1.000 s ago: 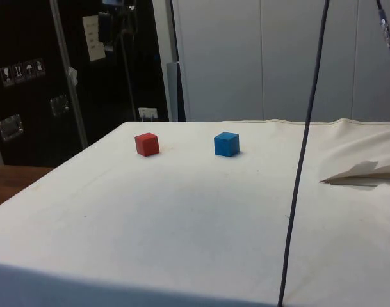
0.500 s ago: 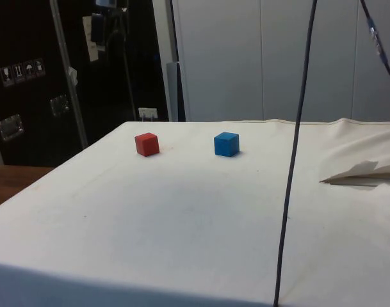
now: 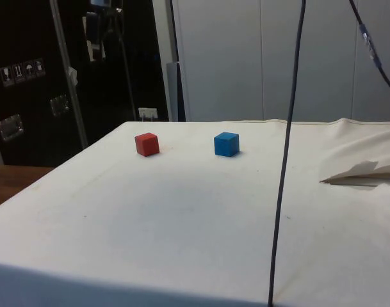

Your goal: Stack the two cubes.

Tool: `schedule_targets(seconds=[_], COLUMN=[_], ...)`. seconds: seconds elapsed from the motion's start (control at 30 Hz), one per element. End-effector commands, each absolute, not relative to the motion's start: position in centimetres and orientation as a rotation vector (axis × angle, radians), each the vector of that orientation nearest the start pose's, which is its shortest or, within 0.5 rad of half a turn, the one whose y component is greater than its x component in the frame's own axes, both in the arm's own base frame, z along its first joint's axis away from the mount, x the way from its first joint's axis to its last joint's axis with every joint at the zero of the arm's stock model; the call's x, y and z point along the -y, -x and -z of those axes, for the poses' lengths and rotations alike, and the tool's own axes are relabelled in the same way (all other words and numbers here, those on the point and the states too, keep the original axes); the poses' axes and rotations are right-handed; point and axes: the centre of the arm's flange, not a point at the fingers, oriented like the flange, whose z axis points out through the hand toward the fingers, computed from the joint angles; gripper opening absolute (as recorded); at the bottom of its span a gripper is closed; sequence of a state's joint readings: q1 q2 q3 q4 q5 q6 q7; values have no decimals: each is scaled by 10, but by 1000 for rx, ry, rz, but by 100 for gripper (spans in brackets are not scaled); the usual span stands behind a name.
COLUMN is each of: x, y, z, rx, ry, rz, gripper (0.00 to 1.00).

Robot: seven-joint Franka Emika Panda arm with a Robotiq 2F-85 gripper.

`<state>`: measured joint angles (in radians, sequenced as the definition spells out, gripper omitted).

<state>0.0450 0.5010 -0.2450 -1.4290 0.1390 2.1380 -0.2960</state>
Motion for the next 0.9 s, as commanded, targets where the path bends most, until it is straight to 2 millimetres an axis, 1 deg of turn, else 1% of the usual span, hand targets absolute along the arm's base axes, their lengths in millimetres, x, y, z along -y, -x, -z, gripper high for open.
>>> schedule_targets(seconds=[0.0, 0.23, 0.4, 0.57, 0.63, 0.77, 0.8, 0.83, 0.87], x=[107, 111, 111, 113, 117, 125, 130, 127, 132], y=[-713, -711, -700, -698, -696, -695, -695, -695, -695], z=[-433, -427, -417, -407, -399, -390, -386, -389, -384], rx=[126, 143, 153, 154, 151, 151, 150, 148, 150], ry=[3150, 3156, 3151, 3151, 3152, 3156, 3158, 3162, 3159], rz=[324, 287, 238, 203, 179, 151, 140, 154, 134], gripper=[100, 100, 100, 100, 100, 100, 100, 100, 100])
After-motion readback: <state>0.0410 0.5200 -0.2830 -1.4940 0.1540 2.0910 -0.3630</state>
